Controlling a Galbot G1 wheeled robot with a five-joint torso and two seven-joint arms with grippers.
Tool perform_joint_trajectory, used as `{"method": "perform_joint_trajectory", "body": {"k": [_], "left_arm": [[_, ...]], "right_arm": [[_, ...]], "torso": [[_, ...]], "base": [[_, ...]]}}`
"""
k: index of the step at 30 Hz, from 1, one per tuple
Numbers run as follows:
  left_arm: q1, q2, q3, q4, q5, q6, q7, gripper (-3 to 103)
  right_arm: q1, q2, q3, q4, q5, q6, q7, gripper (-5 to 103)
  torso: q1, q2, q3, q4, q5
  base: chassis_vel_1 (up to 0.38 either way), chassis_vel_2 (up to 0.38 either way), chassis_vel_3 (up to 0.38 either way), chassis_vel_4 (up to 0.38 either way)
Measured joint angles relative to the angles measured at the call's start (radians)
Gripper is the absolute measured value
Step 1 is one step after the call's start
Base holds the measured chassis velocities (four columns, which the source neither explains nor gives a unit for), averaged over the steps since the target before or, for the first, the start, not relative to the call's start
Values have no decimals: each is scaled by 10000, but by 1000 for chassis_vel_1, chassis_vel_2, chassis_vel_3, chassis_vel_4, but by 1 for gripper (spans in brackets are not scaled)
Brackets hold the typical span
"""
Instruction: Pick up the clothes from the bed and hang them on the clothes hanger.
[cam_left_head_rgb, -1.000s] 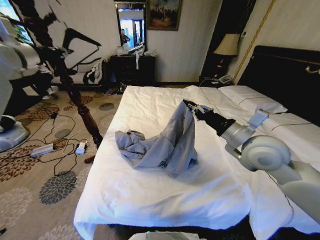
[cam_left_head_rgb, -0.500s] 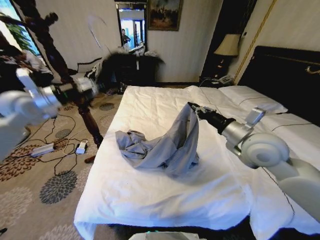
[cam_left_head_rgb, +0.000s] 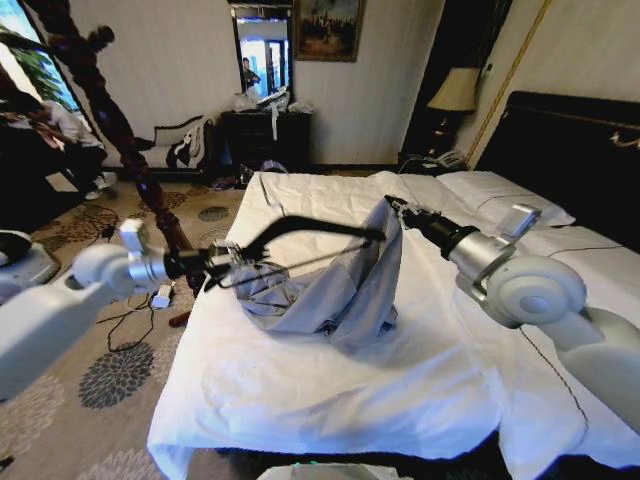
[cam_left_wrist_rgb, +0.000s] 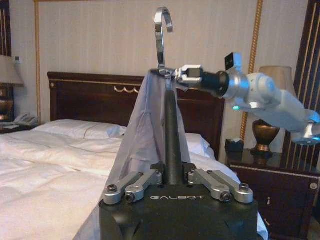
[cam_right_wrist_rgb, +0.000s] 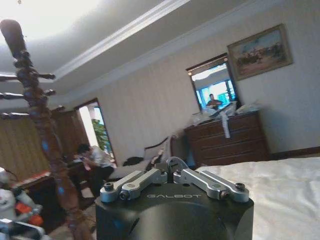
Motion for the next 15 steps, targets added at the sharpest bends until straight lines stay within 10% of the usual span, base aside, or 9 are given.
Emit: {"method": "perform_joint_trajectory", "body": {"k": [15], "left_arm": [[560, -1506, 337, 849, 443, -298, -924, 15]], "right_arm": [[56, 33, -440, 90, 4, 1173, -1630, 0]], "torso": [[0, 0, 0, 2, 1]], "base": [[0, 0, 0, 0]]}}
